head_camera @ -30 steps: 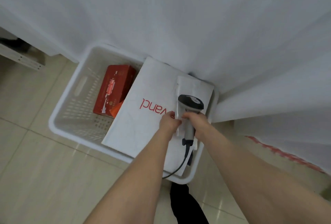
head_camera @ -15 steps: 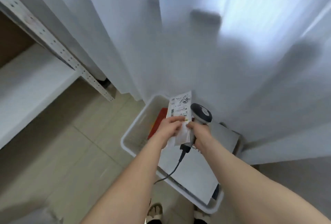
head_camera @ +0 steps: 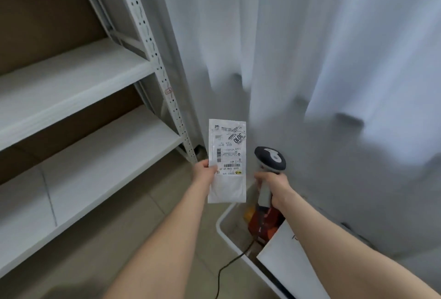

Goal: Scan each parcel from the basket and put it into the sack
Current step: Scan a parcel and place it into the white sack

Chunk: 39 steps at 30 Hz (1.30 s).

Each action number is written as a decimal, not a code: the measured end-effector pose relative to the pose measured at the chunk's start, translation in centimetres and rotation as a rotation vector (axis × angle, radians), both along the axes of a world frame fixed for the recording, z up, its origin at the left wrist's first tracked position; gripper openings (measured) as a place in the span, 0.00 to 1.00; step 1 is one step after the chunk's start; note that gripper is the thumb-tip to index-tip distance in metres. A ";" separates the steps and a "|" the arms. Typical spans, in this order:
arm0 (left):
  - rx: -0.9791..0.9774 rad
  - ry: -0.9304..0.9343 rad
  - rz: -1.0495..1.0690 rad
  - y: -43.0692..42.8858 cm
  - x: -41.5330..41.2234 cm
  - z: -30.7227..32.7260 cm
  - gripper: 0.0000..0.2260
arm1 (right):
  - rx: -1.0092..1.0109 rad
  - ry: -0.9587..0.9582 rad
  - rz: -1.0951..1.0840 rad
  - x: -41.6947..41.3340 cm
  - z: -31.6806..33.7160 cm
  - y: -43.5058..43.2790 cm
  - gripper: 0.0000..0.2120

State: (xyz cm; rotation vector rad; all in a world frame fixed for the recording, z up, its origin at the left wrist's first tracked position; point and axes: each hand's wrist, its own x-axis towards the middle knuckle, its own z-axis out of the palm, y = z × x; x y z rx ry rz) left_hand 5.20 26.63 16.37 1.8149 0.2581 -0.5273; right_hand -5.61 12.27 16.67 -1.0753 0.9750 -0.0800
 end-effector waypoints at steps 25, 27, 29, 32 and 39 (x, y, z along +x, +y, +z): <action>-0.027 0.012 0.279 6.4 -0.5 7.0 0.13 | -0.096 -0.079 0.499 -1.1 9.4 6.4 0.05; -0.028 0.009 0.289 6.6 -0.6 7.2 0.14 | -0.094 -0.078 0.501 -1.4 9.7 6.5 0.03; -0.019 -0.003 0.303 6.9 -0.8 7.4 0.14 | -0.085 -0.080 0.508 -1.6 10.1 6.5 0.02; -0.026 -0.007 0.324 7.3 -0.9 7.5 0.15 | -0.101 -0.071 0.531 -1.9 10.5 6.4 0.01; -0.012 -0.038 0.342 7.5 -2.1 8.8 0.15 | -0.153 -0.076 0.561 -2.6 11.1 6.4 0.03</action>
